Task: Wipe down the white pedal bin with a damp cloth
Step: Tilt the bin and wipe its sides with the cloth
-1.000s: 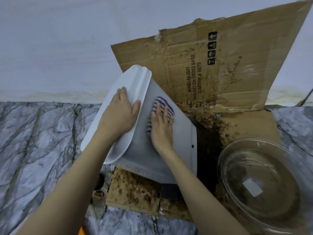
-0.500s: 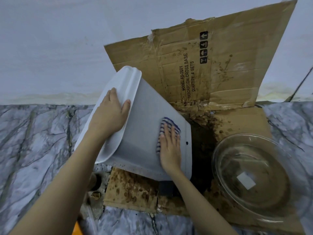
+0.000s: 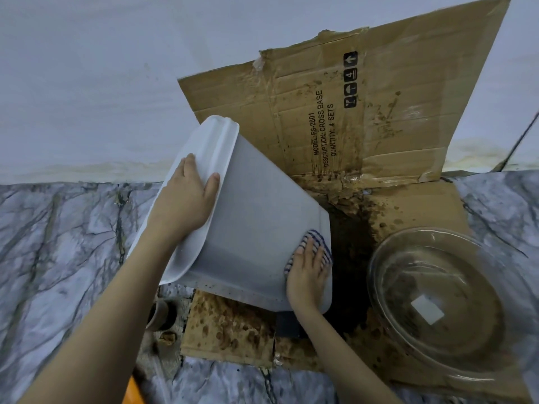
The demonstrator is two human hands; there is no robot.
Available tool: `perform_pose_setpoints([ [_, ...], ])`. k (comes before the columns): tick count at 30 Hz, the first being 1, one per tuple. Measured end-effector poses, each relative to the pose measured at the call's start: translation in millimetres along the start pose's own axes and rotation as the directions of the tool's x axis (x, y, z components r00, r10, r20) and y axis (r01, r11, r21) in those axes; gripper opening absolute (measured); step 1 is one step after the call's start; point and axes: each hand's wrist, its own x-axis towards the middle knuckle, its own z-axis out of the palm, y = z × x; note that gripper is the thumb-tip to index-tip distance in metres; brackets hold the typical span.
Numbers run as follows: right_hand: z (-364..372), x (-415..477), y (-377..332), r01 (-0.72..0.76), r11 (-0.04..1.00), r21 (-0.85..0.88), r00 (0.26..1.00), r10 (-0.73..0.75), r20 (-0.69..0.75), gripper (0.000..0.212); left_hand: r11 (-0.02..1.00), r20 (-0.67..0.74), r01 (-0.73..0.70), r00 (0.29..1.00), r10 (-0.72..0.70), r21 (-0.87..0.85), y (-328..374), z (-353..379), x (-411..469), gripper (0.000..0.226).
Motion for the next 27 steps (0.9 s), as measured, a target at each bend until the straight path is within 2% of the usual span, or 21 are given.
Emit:
perform_pose_setpoints([
  [3, 7.1, -25.4, -33.2, 0.247, 0.967, -0.069, 0.965, -0.252, -0.078, 0.092, 1.0, 0.0, 0.004, 1.0, -0.004, 0.005, -0.5, -0.5, -0.5, 0.063],
  [4, 6.1, -37.0, -47.2, 0.319, 0.947, -0.043, 0.944, -0.322, -0.078, 0.094, 1.0, -0.003, 0.005, 1.0, -0.005, 0.004, 0.7, -0.5, -0.7, 0.063],
  [9, -1.3, -93.6, -100.5, 0.61, 0.788, 0.083, 0.792, -0.607, -0.066, 0.066, 1.0, -0.013, 0.001, 1.0, -0.001, 0.003, 3.4, 0.1, -2.1, 0.063],
  [13, 7.7, -75.6, -70.8, 0.719, 0.695, 0.014, 0.686, -0.706, -0.176, 0.051, 1.0, -0.001, 0.014, 1.0, -0.014, 0.005, 0.4, -0.8, -2.6, 0.063],
  [15, 11.4, -57.1, -44.0, 0.671, 0.741, 0.021, 0.726, -0.651, -0.22, 0.05, 1.0, 0.003, 0.018, 1.0, -0.018, 0.002, 0.3, -1.1, -2.5, 0.063],
  [16, 10.7, -48.6, -30.9, 0.612, 0.79, 0.031, 0.774, -0.59, -0.232, 0.052, 1.0, 0.003, 0.02, 1.0, -0.02, -0.001, 0.4, -1.3, -2.6, 0.063],
  [18, 9.3, -31.6, -8.0, 0.467, 0.883, 0.036, 0.872, -0.453, -0.186, 0.058, 1.0, 0.0, 0.023, 1.0, -0.023, -0.006, -0.5, -1.8, -2.7, 0.063],
  [20, 8.7, -13.8, 16.5, 0.337, 0.94, 0.045, 0.936, -0.33, -0.123, 0.066, 1.0, -0.001, 0.027, 1.0, -0.027, -0.009, -1.3, -2.2, -3.1, 0.063],
  [22, 3.4, 4.7, 36.8, 0.223, 0.974, 0.035, 0.972, -0.219, -0.088, 0.072, 1.0, 0.001, 0.024, 1.0, -0.024, -0.009, 1.2, -1.8, -3.9, 0.063],
  [25, -7.7, 21.1, 50.4, -0.071, 0.988, 0.137, 0.997, 0.067, 0.03, 0.059, 1.0, -0.004, 0.008, 1.0, -0.008, -0.008, 11.4, 0.5, -4.9, 0.063],
  [27, -12.8, 20.9, 48.0, -0.129, 0.971, 0.199, 0.991, 0.122, 0.046, 0.058, 1.0, -0.006, -0.005, 1.0, 0.005, -0.001, 18.0, 2.4, -5.0, 0.063],
])
